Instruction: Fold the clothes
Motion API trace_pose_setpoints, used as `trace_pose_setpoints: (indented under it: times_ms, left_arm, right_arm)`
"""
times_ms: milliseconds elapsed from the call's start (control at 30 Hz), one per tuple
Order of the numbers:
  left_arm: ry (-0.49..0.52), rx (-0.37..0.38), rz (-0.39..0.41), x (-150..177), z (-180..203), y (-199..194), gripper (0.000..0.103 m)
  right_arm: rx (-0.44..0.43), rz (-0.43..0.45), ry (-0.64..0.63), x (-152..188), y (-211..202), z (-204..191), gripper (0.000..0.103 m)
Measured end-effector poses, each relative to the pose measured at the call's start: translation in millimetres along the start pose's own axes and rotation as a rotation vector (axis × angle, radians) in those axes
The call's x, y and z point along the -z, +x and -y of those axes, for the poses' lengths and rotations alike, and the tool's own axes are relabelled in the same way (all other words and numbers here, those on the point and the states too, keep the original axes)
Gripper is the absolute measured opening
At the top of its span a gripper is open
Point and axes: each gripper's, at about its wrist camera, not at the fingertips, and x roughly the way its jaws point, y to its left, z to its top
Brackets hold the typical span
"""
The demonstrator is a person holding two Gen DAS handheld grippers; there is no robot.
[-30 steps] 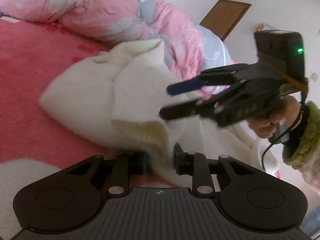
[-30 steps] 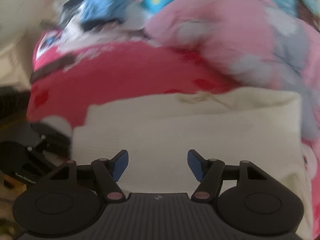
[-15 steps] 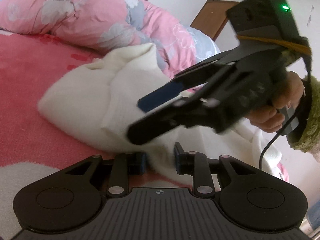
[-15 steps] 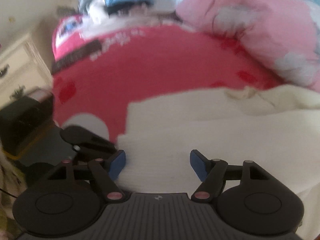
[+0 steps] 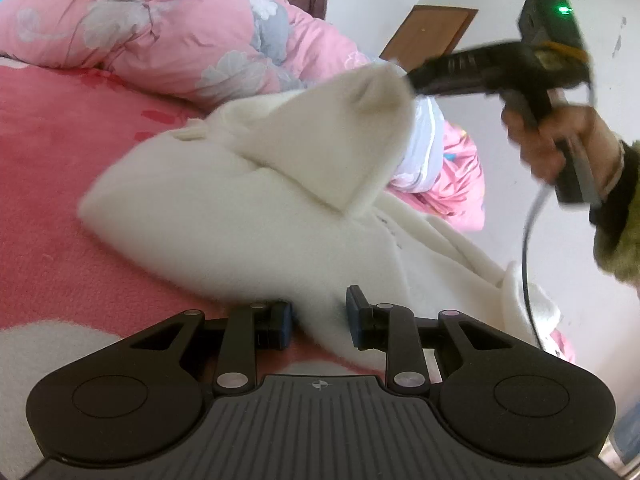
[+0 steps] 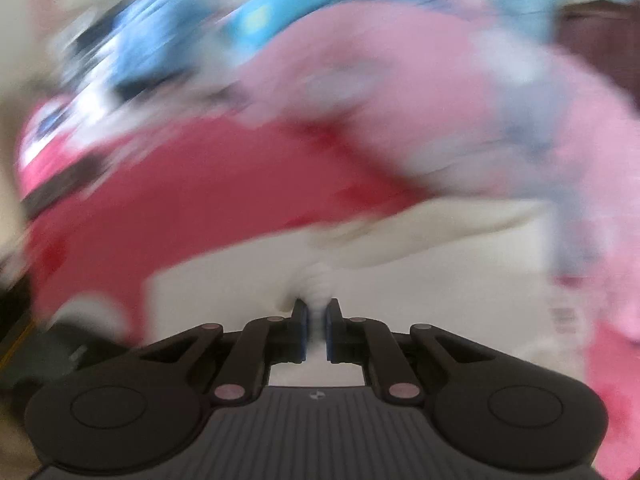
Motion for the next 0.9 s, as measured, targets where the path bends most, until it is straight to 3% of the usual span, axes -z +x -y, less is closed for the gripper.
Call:
trace_pose_setpoints:
  times_ms: [300, 433, 467, 567, 667, 767, 900]
  left_arm:
    - [-0.012, 0.006, 0.003, 0, -2, 0, 0.026]
    - [-0.016, 0.01, 0.003, 0, -3, 0, 0.026]
    - [-0.016, 0.01, 0.004, 0, -3, 0, 0.026]
    - [-0.015, 0.01, 0.005, 1, -3, 0, 0.026]
    - [-0.016, 0.011, 0.006, 1, -3, 0, 0.026]
    - [-0.02, 0.011, 0.006, 1, -3, 1, 0.026]
    - [-0.027, 0.014, 0.006, 1, -3, 0, 0.026]
  right_arm:
    - [0.588, 0.248, 0.375, -37, -49, 176, 0.008]
    - [0.754, 0.238, 0.448, -29, -21, 214, 0.008]
    - [0.749, 0.213, 0.47, -23, -9, 220, 0.008]
    - [0.627, 0.067, 0.551, 5, 37, 233, 0.012]
    - [0.58, -0.086, 0.57, 30, 67, 225, 0.023]
    - [0.554, -0.045, 0.521, 36, 58, 203, 0.043]
    - [0.475, 0.067, 0.488, 29, 23, 174, 0.056]
